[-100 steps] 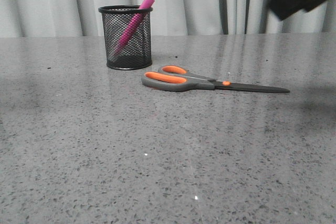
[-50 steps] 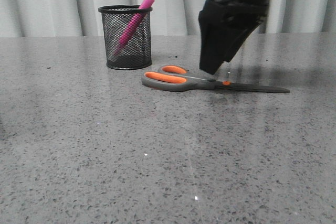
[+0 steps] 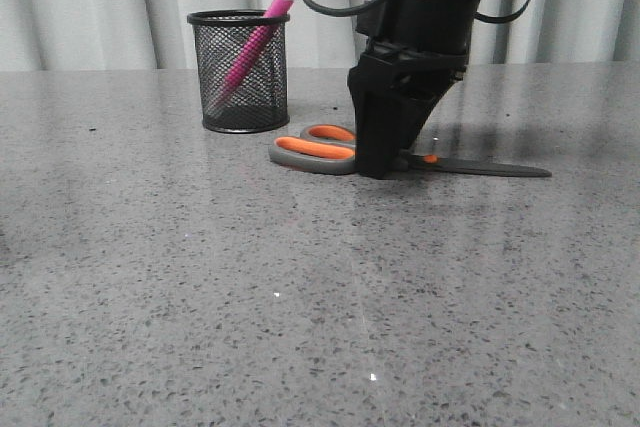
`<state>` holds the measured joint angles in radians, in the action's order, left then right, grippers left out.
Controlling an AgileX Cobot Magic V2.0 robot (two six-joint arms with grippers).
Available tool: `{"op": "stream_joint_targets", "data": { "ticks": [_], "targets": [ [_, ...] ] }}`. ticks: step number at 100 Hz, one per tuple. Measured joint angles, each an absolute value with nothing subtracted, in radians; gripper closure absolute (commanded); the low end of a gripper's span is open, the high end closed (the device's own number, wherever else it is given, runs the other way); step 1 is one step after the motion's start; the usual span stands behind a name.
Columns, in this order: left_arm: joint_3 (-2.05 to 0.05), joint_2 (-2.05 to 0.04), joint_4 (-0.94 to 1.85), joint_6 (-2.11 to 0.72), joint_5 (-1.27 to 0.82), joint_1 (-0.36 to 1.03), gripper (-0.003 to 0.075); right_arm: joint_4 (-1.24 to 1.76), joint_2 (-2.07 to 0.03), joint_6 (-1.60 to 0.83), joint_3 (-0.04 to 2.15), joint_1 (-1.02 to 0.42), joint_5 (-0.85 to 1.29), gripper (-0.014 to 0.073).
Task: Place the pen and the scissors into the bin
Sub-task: 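Lower the right gripper onto the scissors and grasp them, then lift the scissors blade-down and carry them above the mesh cup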
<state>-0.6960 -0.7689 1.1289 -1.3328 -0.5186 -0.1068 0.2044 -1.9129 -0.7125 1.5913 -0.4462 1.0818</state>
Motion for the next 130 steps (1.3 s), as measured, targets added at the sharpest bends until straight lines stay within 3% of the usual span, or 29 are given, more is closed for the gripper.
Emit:
{"op": "stream_joint_targets", "data": {
  "ticks": [7,12,26,57,77,102,130],
  "targets": [
    [-0.696,-0.769,1.129,-1.333,-0.514,-0.107,0.0739,0.204,-1.917,-0.712,1.594,-0.446,1.082,0.0202],
    [-0.696,-0.769,1.129,-1.333,-0.512,-0.107,0.0739,0.203,-1.918,-0.713,1.596,-0.446,1.079,0.0279],
    [-0.696,-0.769,1.129,-1.333,-0.512,-0.107,0.0739,0.199,-1.921,-0.715,1.596,-0.446,1.074,0.0666],
    [-0.696,-0.769,1.129,-1.333,-0.512,-0.107,0.0739,0.257,-1.901,-0.707,1.592,-0.43,1.074,0.0666],
    [-0.696,-0.769,1.129,-1.333,-0.512,-0.107,0.0739,0.446,-1.723,-0.716,1.543,-0.342,0.993,0.0666],
    [-0.696,-0.769,1.142,-1.333,-0.511,-0.107,0.0739,0.803,-1.449,-0.865,1.319,-0.328,0.587,0.0666],
    [-0.696,-0.769,1.155,-1.331,-0.508,-0.107,0.0739,1.033,-1.498,-0.919,1.294,-0.46,0.157,0.067]
  ]
}}
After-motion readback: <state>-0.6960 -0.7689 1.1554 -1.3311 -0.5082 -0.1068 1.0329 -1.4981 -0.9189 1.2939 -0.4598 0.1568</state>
